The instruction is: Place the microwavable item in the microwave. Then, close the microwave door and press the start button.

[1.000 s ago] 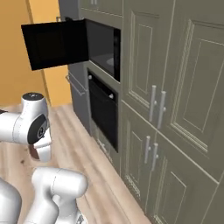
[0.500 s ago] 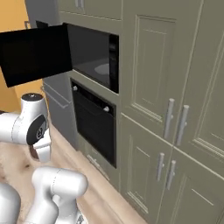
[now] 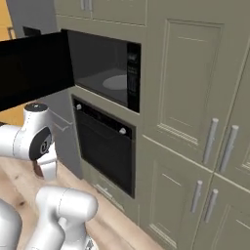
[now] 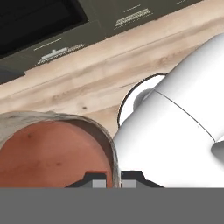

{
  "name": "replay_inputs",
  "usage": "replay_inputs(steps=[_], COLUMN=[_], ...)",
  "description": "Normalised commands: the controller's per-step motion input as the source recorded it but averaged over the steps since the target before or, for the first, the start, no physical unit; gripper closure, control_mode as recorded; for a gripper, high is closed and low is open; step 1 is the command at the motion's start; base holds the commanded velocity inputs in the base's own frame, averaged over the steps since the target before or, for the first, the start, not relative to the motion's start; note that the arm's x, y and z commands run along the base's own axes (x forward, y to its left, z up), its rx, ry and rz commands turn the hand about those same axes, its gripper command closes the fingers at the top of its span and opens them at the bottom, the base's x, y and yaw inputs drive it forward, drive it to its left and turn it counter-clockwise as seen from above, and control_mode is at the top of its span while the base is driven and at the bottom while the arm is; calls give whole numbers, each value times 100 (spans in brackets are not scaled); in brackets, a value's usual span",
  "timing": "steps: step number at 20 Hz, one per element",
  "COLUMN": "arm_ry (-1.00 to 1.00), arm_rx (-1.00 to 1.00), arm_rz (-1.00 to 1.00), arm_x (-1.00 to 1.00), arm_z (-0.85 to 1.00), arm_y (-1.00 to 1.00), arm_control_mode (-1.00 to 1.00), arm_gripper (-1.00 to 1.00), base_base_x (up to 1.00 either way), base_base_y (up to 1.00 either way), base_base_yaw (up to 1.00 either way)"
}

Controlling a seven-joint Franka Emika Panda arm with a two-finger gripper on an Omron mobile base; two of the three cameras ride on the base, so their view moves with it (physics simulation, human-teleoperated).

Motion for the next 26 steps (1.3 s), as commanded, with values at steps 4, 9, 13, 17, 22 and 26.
replay_inputs(steps=[4, 9, 13, 17, 22, 26], arm_ry=[0, 0, 0, 0, 0, 0], arm_rx=[0, 0, 0, 0, 0, 0], arm_rz=[0, 0, 0, 0, 0, 0], arm_x=[0, 0, 0, 0, 0, 0], arm_z=[0, 0, 0, 0, 0, 0], arm_y=[0, 0, 0, 0, 0, 0], arm_control_mode=[100, 100, 100, 100, 100, 100], arm_gripper=[100, 100, 100, 100, 100, 100], base_base_x=[49, 54, 53, 66, 45, 41], base_base_y=[58, 62, 36, 9, 0, 0], base_base_yaw=[-37, -35, -28, -6, 0, 0])
